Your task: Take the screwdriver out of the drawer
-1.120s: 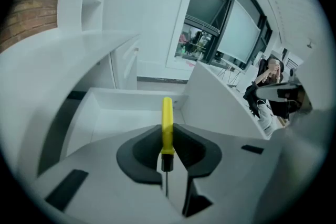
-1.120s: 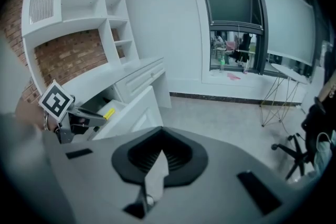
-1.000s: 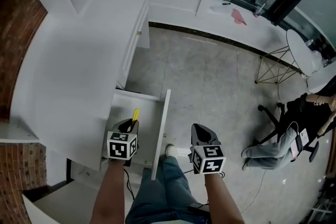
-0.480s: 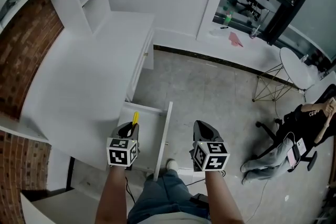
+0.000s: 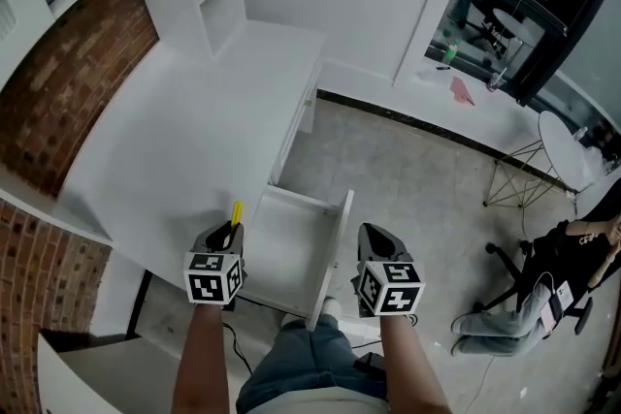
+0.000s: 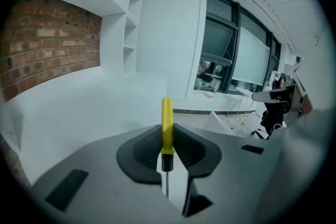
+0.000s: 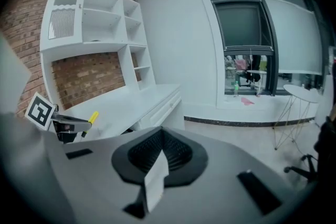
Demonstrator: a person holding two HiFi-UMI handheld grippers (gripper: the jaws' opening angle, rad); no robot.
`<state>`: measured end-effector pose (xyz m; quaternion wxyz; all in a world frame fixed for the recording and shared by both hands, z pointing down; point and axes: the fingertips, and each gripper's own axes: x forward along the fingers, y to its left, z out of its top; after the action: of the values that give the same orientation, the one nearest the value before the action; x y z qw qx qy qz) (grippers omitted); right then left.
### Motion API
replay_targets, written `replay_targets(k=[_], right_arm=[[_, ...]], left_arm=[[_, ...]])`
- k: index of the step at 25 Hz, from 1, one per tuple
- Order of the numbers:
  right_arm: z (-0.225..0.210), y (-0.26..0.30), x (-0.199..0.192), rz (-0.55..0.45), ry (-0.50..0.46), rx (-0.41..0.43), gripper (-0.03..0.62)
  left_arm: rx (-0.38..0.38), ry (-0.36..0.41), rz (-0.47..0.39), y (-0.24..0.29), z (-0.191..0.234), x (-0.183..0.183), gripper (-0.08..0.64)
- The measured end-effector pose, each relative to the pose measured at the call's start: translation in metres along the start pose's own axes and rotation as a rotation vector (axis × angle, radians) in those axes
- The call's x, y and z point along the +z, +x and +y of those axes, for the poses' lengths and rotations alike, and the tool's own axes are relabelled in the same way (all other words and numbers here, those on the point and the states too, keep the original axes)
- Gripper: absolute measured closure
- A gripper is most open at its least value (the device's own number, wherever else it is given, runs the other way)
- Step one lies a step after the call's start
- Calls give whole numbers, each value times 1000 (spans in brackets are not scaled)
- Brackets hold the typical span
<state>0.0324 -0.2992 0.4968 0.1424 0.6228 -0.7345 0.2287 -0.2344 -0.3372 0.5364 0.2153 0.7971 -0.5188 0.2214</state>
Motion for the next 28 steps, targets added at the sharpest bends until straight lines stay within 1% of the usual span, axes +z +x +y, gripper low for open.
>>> replay_targets(k=[4,7,11,14,17,24,28], right_arm=[[29,9,-2,15,-49,53,583],[46,15,-5,26,-78,80,583],[61,24,-11,57,-120,99,583],[68,28,-20,84,-153,110,583],[72,32,-29,112,-173,117,583],[78,39,-41,156,-188,131,583],[77,39,-37,149,-198,137,583]], left_arm=[[66,-48,-5,-18,40,-10,486],[99,-79,0,-26,65,-19,486],[125,-92,49,-21,90,-34,485],[134,-93,97,-10,101,-47,485],[134,-95,126,1,109,-53,484],[177,-70,166,16,120,-60,480],[224,-51,152,18,123,-61,478]])
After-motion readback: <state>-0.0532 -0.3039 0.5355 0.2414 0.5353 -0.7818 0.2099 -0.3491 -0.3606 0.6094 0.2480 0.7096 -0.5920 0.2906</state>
